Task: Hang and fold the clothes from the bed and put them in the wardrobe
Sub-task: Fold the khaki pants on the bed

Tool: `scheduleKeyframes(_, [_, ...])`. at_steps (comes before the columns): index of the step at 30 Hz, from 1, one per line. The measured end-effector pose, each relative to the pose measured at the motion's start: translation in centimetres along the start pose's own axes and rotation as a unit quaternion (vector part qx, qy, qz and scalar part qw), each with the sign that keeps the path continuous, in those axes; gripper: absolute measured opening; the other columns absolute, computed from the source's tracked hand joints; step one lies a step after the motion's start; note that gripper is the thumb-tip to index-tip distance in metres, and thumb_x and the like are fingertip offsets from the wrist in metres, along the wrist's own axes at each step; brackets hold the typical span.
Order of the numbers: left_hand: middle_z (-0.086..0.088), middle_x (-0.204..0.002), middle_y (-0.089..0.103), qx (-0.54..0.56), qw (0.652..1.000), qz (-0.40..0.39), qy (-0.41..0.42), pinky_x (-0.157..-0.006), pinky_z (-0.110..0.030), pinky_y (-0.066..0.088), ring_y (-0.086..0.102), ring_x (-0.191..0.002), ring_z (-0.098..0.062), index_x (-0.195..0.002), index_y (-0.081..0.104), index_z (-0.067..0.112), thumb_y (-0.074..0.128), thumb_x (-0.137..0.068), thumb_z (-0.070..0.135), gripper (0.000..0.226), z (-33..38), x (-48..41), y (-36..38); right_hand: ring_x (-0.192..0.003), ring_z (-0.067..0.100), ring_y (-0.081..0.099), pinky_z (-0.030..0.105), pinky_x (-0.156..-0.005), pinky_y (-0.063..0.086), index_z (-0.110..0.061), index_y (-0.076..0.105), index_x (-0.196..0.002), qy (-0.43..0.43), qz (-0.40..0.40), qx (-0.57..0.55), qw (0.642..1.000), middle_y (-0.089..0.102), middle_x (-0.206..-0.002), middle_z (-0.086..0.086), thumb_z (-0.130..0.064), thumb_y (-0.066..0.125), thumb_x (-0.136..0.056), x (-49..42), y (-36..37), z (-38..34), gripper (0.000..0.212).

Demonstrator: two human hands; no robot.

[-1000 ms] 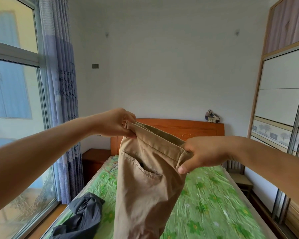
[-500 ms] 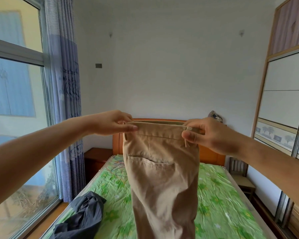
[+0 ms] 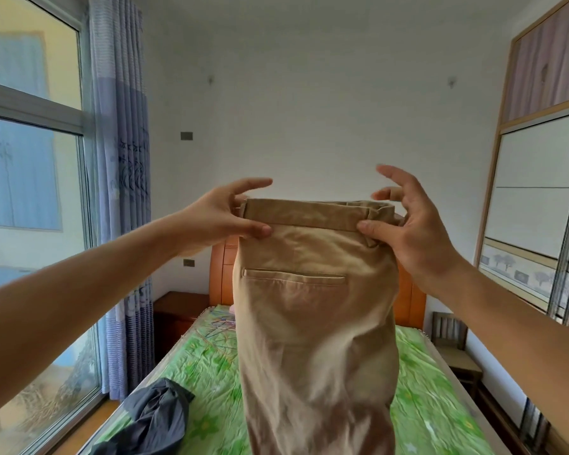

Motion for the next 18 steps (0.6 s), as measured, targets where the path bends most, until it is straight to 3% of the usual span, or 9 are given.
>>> scheduleKeyframes(2, [-0.006, -0.115, 0.072, 0.005, 0.999, -0.017, -0.035, -0.084, -0.026, 0.058, 0.07, -0.107, -0.02, -0.131, 0.064, 0.026, 0.086, -0.069, 0.013, 0.067, 0.0, -0.4, 0.1, -0.103, 0.017, 0.07, 0.032, -0.087, 0.058, -0.04, 0.055, -0.134, 0.071, 0.015, -0.076, 0.994, 0.064, -0.121, 0.008, -0.009, 0.081, -0.081, 0.0, 0.2, 1.4, 0.067])
scheduleKeyframes(4, [-0.004, -0.109, 0.073, 0.024, 0.999, -0.014, -0.041, -0.082, -0.025, 0.057, 0.071, -0.102, -0.019, -0.119, 0.072, 0.02, 0.086, -0.069, 0.011, 0.053, -0.1, -0.6, 0.3, -0.103, 0.025, 0.072, 0.034, -0.083, 0.059, -0.027, 0.06, -0.13, 0.15, -0.017, -0.158, 0.976, 0.07, -0.117, 0.013, -0.017, 0.083, -0.078, 0.5, 1.3, 3.0, 0.057])
scheduleKeyframes(7, [-0.006, -0.101, 0.072, 0.053, 0.998, -0.007, -0.038, -0.079, -0.024, 0.056, 0.07, -0.098, -0.021, -0.114, 0.072, 0.012, 0.082, -0.071, 0.008, 0.045, -0.9, -0.5, 0.8, -0.097, 0.023, 0.074, 0.03, -0.075, 0.06, -0.021, 0.065, -0.119, 0.178, -0.071, -0.164, 0.968, 0.075, -0.105, 0.006, -0.018, 0.089, -0.063, 1.5, 2.5, 4.2, 0.061])
scheduleKeyframes(9, [-0.004, -0.1, 0.07, 0.005, 0.999, -0.009, -0.044, -0.076, -0.022, 0.056, 0.069, -0.095, -0.018, -0.116, 0.07, 0.016, 0.08, -0.076, 0.007, 0.042, -1.1, -0.3, 0.9, -0.091, 0.019, 0.074, 0.03, -0.071, 0.06, -0.026, 0.068, -0.11, 0.161, -0.064, -0.127, 0.977, 0.076, -0.097, 0.0, -0.013, 0.09, -0.059, 1.6, 2.6, 4.4, 0.057])
scheduleKeyframes(11, [-0.004, -0.103, 0.064, -0.129, 0.99, -0.009, -0.047, -0.073, -0.022, 0.056, 0.066, -0.094, -0.018, -0.121, 0.066, 0.025, 0.077, -0.085, 0.004, 0.044, -0.2, -0.2, 0.3, -0.093, 0.022, 0.074, 0.035, -0.074, 0.06, -0.028, 0.07, -0.105, 0.148, -0.053, -0.119, 0.98, 0.076, -0.098, 0.002, -0.006, 0.091, -0.062, 1.5, 3.0, 4.5, 0.052])
scheduleKeyframes(14, [0.006, -0.115, 0.054, -0.363, 0.931, -0.023, 0.018, -0.084, -0.029, 0.057, 0.059, -0.103, -0.013, -0.138, 0.053, 0.037, 0.077, -0.084, 0.017, 0.062, 3.3, -0.5, 0.2, -0.093, 0.026, 0.074, 0.038, -0.073, 0.061, -0.026, 0.067, -0.109, 0.141, -0.051, -0.153, 0.977, 0.076, -0.099, 0.004, 0.0, 0.09, -0.065, 1.1, 4.3, 4.0, 0.056])
scheduleKeyframes(16, [0.016, -0.128, 0.05, -0.47, 0.88, -0.05, 0.043, -0.097, -0.029, 0.047, 0.053, -0.114, -0.005, -0.145, 0.043, 0.042, 0.079, -0.074, 0.054, 0.081, 4.9, -1.1, 1.8, -0.09, 0.024, 0.074, 0.036, -0.071, 0.06, -0.025, 0.064, -0.112, 0.133, -0.061, -0.169, 0.975, 0.076, -0.097, 0.003, -0.001, 0.091, -0.063, 0.7, 5.4, 3.3, 0.06])
scheduleKeyframes(18, [0.02, -0.123, 0.058, -0.543, 0.835, -0.088, 0.007, -0.092, -0.031, 0.045, 0.055, -0.109, -0.005, -0.137, 0.049, 0.04, 0.073, -0.065, 0.073, 0.083, 5.1, -2.3, 3.5, -0.087, 0.022, 0.075, 0.035, -0.07, 0.06, -0.027, 0.062, -0.114, 0.121, -0.064, -0.168, 0.976, 0.076, -0.095, 0.002, -0.004, 0.092, -0.062, 0.2, 6.3, 2.8, 0.064])
Point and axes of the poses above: each hand's wrist, its own x-axis away from the middle knuckle, its own y-axis out of the palm, z = x × y, the point moved 6 cm from there along -x, towards the middle knuckle
